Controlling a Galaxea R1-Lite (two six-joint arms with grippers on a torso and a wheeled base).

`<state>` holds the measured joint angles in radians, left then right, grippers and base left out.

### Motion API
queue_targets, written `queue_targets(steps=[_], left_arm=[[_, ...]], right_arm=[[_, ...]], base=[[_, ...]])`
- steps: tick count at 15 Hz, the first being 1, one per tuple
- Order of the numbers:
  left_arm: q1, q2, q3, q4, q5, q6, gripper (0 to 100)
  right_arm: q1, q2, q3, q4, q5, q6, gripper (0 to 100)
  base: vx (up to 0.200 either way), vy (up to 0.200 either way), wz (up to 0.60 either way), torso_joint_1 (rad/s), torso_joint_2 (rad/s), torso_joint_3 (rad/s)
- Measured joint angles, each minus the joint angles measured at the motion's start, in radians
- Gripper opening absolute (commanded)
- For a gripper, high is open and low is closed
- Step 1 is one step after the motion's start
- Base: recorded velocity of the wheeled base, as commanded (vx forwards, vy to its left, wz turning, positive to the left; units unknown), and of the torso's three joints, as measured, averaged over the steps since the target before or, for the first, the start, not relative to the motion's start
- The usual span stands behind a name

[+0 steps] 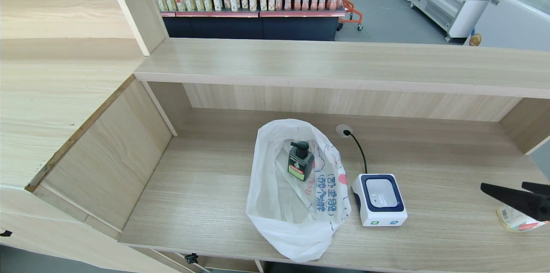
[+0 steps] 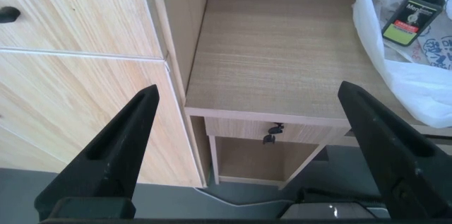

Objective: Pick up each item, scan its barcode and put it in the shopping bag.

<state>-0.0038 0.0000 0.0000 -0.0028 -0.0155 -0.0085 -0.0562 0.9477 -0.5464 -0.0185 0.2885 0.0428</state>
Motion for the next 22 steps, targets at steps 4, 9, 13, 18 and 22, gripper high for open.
queue_targets(steps=[4, 9, 13, 18, 22], left_arm=[[0.001, 0.0, 0.0, 0.0, 0.0, 0.001, 100], [0.001, 0.0, 0.0, 0.0, 0.001, -0.004, 100], [0.001, 0.0, 0.0, 0.0, 0.004, -0.01, 100], [0.001, 0.0, 0.0, 0.0, 0.004, -0.006, 100], [0.001, 0.0, 0.0, 0.0, 0.002, 0.0, 100]], right_arm=[[0.0, -0.032, 0.007, 0.034, -0.001, -0.002, 100], [0.001, -0.041, 0.004, 0.034, -0.001, -0.01, 100], [0.002, -0.041, 0.003, 0.051, -0.001, -0.018, 100], [0.002, -0.034, 0.009, 0.054, -0.001, -0.018, 100], [0.003, -0.027, 0.014, 0.054, -0.001, -0.018, 100]], base=[[0.0, -0.15, 0.0, -0.002, 0.0, 0.003], [0.0, -0.2, 0.0, 0.01, 0.0, 0.003], [-0.2, -0.2, 0.0, 0.006, 0.0, 0.001], [-0.2, -0.2, 0.0, -0.003, 0.0, 0.002], [-0.2, -0.2, 0.0, -0.001, 0.0, 0.002]])
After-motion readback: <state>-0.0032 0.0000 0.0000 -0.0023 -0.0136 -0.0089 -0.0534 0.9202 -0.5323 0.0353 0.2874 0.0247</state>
